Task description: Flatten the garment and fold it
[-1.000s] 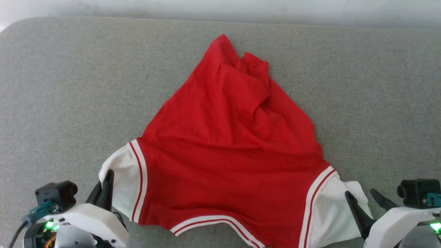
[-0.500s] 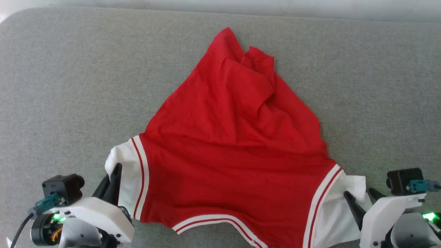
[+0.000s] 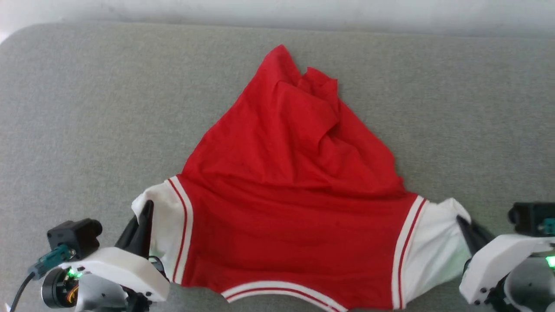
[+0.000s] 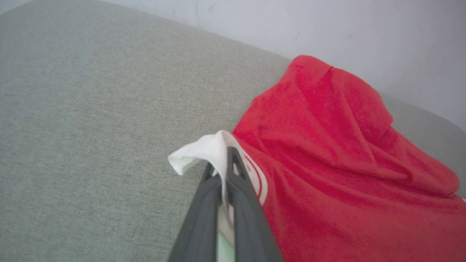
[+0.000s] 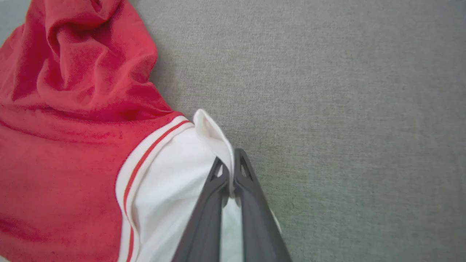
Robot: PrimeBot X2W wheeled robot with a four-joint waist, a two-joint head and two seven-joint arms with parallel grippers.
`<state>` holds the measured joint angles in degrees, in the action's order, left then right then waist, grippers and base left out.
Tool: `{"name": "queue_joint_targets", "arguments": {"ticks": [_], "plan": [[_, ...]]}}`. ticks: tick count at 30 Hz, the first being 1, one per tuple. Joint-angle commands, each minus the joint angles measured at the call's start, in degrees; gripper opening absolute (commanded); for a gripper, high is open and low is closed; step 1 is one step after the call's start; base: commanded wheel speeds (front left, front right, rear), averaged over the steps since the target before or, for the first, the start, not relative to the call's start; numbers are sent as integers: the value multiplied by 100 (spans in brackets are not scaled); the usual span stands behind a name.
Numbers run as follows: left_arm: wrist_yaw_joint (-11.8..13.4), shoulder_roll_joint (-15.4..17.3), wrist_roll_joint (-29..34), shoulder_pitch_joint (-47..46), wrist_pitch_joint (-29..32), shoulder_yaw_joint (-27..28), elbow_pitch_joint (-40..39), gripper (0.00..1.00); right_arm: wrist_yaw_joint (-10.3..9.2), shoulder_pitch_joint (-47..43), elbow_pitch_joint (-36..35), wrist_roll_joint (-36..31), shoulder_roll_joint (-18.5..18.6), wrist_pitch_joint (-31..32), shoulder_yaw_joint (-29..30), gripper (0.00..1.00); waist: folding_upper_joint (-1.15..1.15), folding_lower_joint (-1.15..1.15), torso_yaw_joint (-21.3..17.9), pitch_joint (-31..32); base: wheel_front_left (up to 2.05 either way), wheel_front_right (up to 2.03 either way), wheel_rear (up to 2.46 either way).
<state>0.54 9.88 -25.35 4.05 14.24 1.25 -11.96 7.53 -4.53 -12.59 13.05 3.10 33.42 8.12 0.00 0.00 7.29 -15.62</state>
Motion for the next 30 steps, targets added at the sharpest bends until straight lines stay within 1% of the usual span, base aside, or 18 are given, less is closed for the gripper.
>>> {"name": "queue_joint_targets", "arguments": {"ticks": [1,4,5,9,14,18,21,23,26,30], "plan": [[-11,-42,-37,24,-109,47,-59,0,-4,162,-87,61,-15,-225,53,0,0,0,-159,171,0,0,0],[-10,-102,-53,-15,-289,61,-178,0,-4,353,-209,266,-19,-652,146,0,0,0,-290,302,0,0,0],[-10,-102,-53,-15,-289,61,-178,0,-4,353,-209,266,-19,-652,146,0,0,0,-290,302,0,0,0],[-33,-145,-18,-377,-455,-6,-374,0,-4,827,-458,462,-21,-1066,195,0,0,0,-449,464,0,0,0],[56,-256,-5,-1357,-584,-62,-466,0,-4,1837,-698,477,-22,-1242,56,0,0,0,-638,659,0,0,0],[80,-233,19,-2373,-351,-199,-289,0,-4,2889,-697,251,-22,-1184,-204,0,0,0,-774,779,0,0,0],[112,-108,84,-3217,-42,-250,-36,0,-4,3713,-503,177,-3,-1090,-409,0,0,0,-876,831,0,0,0],[124,31,174,-3782,158,-266,197,0,-4,4242,-246,164,8,-1026,-502,0,0,0,-953,858,0,0,0],[166,154,220,-4567,404,-253,621,0,-4,4960,263,134,37,-956,-543,0,0,0,-1072,875,0,0,0],[194,275,209,-5371,795,-283,1232,0,-4,5748,1004,24,59,-863,-557,0,0,0,-1220,824,0,0,0]]}}
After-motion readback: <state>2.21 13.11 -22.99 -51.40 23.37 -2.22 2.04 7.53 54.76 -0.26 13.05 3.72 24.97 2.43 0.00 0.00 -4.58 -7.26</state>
